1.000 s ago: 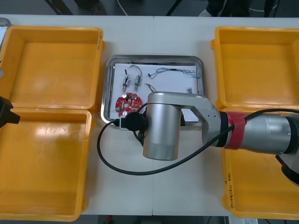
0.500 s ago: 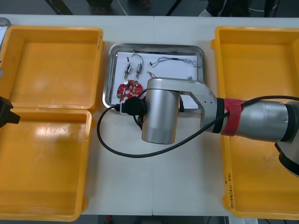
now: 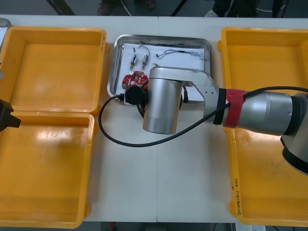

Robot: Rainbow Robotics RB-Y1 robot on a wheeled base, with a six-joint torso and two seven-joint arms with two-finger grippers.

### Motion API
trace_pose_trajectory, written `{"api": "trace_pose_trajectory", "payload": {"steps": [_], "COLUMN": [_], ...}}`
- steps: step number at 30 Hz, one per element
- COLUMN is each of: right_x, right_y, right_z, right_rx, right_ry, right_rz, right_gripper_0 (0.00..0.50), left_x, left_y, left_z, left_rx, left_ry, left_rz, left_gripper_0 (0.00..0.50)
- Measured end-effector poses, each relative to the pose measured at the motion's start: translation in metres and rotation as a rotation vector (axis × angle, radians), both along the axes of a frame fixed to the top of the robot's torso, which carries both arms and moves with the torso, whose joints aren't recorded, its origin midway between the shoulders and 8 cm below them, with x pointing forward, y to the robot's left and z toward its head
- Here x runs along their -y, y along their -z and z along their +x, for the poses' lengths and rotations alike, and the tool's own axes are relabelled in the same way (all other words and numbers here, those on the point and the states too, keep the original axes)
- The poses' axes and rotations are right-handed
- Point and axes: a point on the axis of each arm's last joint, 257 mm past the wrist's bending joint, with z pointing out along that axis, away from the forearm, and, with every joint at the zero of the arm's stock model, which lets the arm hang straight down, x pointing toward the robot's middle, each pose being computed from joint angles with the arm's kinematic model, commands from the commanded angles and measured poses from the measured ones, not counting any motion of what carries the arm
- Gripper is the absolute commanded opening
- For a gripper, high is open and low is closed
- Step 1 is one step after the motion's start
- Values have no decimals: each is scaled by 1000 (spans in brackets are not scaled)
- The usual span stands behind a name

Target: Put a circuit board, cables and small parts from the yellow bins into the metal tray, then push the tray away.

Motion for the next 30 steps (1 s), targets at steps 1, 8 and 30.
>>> {"api": "trace_pose_trajectory", "payload": {"steps": [1, 8, 30], "right_x": [-1, -11, -7], "right_y": [-2, -13, -33], "right_z": [2, 13, 58], "right_rx": [3, 31, 99], "right_ry": [1, -15, -45], "right_rz": [0, 21, 33], "right_gripper_0": [0, 0, 0], "left_x": [0, 0, 0], "left_y": [0, 0, 0], "left_z": [0, 0, 0], "left_rx": [0, 0, 0], "left_ry": [0, 0, 0], "left_rz": [0, 0, 0], "left_gripper_0": [500, 500, 500]}}
